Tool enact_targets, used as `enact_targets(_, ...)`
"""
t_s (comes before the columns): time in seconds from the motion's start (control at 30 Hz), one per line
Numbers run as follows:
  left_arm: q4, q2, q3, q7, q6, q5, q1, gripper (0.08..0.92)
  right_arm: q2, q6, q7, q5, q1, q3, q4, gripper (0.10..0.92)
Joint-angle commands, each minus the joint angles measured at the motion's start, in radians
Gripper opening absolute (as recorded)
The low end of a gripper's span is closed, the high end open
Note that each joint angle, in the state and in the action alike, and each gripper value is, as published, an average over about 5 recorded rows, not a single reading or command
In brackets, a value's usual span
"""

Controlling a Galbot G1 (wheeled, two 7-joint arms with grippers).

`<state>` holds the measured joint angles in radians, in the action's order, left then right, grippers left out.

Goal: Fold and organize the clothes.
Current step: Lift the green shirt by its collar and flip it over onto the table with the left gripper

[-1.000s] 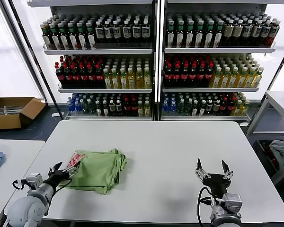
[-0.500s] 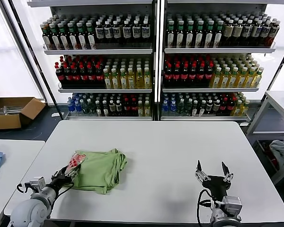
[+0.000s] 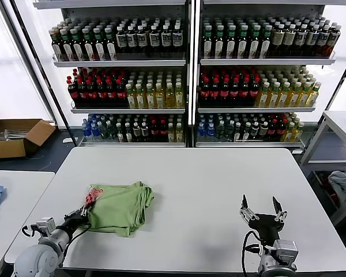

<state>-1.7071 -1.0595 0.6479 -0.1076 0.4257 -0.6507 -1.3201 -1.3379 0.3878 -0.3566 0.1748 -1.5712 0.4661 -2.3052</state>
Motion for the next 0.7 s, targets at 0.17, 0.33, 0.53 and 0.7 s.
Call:
enact_targets(0.17,0.014,0.173,0.283,0.014,0.001,-0.108,0.016,0.111,0.022,0.004,-0.002,0.014,0.014,-0.002,0.001,0.823)
enact_targets(0.33,0.120,0.357,0.399,0.017,-0.002,-0.145,0.061,0.111,0.027,0.000,-0.002,0.030,0.031,-0.010,0.021,0.823)
enact_targets(0.53,-0.003,0.398,0.402,0.005,0.009,-0.113,0.050,0.111,0.027,-0.005,-0.002,0.043,0.041,-0.012,0.039,0.823)
enact_targets(0.7,-0.242,0.256,0.234,0.004,0.020,-0.067,-0.021,0.111,0.027,-0.013,-0.005,0.045,0.023,0.004,0.041,0.823)
